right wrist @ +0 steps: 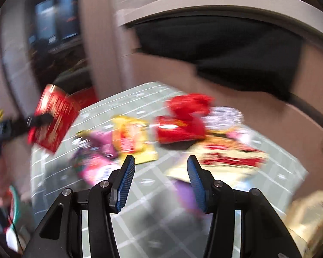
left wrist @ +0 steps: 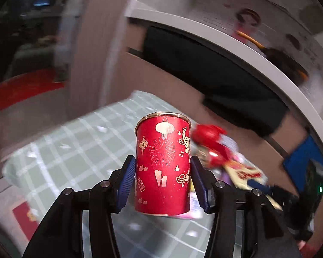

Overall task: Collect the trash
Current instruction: 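Grasp the red paper cup with the left gripper while right gripper approaches pink tissue pack, then carry red cup into bin with left gripper while right gripper drops pink tissue pack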

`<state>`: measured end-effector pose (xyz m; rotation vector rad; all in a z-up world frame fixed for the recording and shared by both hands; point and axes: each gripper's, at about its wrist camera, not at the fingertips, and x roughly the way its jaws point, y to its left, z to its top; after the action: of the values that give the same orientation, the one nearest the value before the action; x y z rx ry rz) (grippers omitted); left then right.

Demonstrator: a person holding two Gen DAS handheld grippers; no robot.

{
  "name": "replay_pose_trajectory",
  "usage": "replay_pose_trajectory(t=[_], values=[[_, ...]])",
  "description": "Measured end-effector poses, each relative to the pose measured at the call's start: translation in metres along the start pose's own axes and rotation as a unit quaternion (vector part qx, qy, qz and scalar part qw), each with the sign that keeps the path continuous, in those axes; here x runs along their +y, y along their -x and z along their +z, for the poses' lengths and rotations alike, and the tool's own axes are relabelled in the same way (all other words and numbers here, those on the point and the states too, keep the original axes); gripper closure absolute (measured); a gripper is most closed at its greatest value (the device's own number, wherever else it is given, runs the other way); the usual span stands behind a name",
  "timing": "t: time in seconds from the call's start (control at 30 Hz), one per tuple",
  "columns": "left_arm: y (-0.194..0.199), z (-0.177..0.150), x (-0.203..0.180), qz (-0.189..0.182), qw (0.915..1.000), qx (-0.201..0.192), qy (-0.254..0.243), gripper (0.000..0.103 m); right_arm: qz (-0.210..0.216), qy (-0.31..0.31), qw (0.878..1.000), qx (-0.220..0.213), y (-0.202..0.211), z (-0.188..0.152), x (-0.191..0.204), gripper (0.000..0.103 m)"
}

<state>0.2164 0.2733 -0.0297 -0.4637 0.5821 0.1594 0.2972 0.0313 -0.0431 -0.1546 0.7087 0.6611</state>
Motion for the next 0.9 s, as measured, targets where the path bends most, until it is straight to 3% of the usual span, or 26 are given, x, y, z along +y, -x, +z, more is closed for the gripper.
replay_pose_trajectory(t=[0.2,0.33,0.5,0.63,0.8,0.9], values=[[0.001,0.011,0.041,0.042,0.9991,0.006,0.005,0.051,0.092,0.076,0.991,0.053,-0.052,0.006,0.057,0.057],[0.000,0.006,0.047,0.030,0.9993,0.020,-0.011,0.051,0.119,0.112,0.984,0.077,-0.082,0.008,0.076,0.057],[-0.003,-0.003,0.045,0.013,0.9993,0.029,-0.022,0.050,0.164,0.110,0.973,0.117,-0.106,0.003,0.071,0.054],[-0.005,-0.007,0.047,0.011,0.9995,0.029,-0.012,0.050,0.165,0.136,0.970,0.119,-0.102,-0.003,0.078,0.050],[-0.009,-0.014,0.045,0.016,0.9991,0.037,-0.014,0.050,0.126,0.201,0.965,0.112,-0.099,-0.015,0.100,0.043],[-0.010,-0.018,0.040,0.019,0.9989,0.042,-0.011,0.050,0.129,0.169,0.970,0.116,-0.098,-0.012,0.093,0.053]])
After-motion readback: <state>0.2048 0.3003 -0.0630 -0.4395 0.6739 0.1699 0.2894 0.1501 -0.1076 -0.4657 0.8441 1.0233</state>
